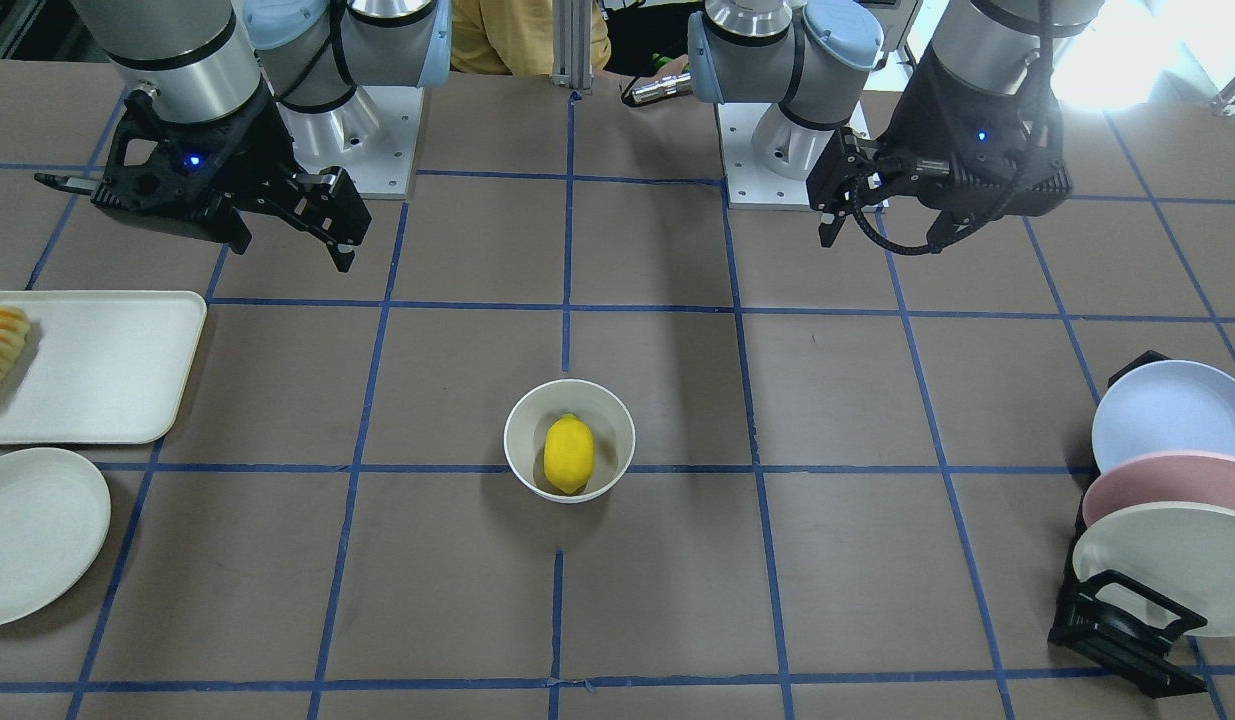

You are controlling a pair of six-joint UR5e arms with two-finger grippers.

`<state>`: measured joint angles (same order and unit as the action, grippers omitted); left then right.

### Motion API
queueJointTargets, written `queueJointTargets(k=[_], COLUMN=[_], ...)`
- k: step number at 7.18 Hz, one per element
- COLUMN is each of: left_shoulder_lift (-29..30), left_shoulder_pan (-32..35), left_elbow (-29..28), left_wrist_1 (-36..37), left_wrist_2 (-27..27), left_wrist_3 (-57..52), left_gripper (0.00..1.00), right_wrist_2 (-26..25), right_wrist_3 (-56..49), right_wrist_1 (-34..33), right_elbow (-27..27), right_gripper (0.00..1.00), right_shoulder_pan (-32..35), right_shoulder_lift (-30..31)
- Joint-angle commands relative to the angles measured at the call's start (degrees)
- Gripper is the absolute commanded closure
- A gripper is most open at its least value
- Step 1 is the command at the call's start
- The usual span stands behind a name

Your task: Place bowl and put lemon in it

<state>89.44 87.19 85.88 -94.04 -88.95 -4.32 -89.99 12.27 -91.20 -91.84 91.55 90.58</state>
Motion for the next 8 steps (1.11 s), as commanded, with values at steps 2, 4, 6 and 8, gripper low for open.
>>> queueJointTargets(k=[2,4,6,8], left_shoulder_lift=[0.1,-0.1,-0.1,-0.2], left_shoulder_pan=[0.4,0.5,0.6,0.5], left_elbow=[0.3,1.0,1.0,1.0], left_wrist_1=[0.2,0.2,0.2,0.2], left_wrist_2=[-0.2,-0.2,-0.1,-0.3], left_wrist_3=[0.1,0.1,0.1,0.1], left_gripper=[0.0,0.0,0.0,0.0], right_wrist_2=[-0.2,-0.2,0.1,-0.4], right_wrist_3=[-0.6,-0.6,-0.6,-0.6], right_wrist_1=[0.4,0.8,1.3,1.3], right_elbow=[0.0,0.8,0.9,1.0], right_gripper=[0.0,0.0,0.0,0.0], right_shoulder_pan=[-0.3,-0.6,-0.7,-0.8], right_shoulder_lift=[0.1,0.1,0.2,0.2])
